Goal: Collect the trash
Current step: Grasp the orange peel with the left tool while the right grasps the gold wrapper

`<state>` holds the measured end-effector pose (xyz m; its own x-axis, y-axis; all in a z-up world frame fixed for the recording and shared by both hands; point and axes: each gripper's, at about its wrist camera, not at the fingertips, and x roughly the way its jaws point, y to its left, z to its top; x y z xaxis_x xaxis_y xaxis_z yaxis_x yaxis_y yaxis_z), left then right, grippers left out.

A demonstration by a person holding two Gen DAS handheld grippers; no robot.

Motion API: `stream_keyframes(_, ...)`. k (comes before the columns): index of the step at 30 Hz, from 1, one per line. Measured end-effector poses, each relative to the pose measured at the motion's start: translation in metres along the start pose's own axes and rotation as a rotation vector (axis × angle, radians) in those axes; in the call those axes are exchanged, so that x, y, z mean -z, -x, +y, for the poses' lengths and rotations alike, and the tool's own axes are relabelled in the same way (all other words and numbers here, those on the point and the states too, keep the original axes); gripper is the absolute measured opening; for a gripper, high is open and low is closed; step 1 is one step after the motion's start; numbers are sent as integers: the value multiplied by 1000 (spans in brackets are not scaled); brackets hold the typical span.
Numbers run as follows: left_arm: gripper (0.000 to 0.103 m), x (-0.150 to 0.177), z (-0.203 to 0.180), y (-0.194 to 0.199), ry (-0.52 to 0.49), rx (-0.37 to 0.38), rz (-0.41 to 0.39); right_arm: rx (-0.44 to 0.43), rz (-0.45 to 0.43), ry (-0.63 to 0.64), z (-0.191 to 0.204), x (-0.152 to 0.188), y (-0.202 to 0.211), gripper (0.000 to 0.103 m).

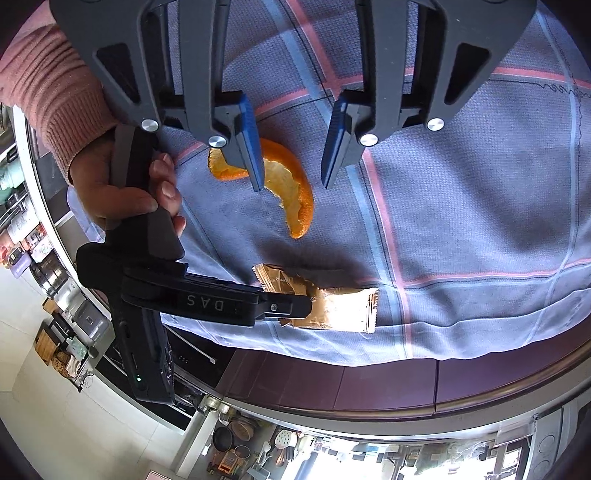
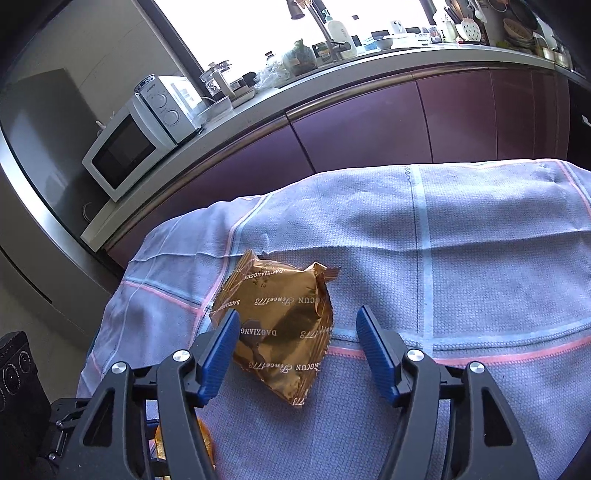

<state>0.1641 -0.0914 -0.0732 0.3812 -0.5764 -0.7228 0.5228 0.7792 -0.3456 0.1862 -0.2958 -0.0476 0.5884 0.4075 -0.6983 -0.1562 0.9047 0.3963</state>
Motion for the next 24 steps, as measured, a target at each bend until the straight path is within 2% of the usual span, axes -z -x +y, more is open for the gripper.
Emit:
stream_keyframes(2, 27, -1, 0, -2, 6, 5, 5, 8, 4, 18, 4, -1, -2, 63)
stream_keyframes(4, 26, -1, 0, -3, 6, 7, 6, 15, 11, 38, 7, 0, -4, 56)
stream_keyframes(6, 23, -1, 0, -3, 5, 11, 9, 19, 21, 49, 9, 0, -6, 41)
stream_keyframes(8, 20, -2, 0, -4, 3, 10, 8, 16, 21, 48, 9, 1, -5, 36)
stream_keyframes(9, 18, -2, 1, -5, 2, 11, 8, 14, 23, 47, 8, 1, -5, 29)
stream_keyframes(17, 7, -2, 1, 0, 3, 18, 1, -9, -8, 32, 6, 4, 5, 18)
stream_keyframes(24, 6, -1, 1, 5, -19, -4, -22, -39, -42, 15, 6, 8, 21, 15)
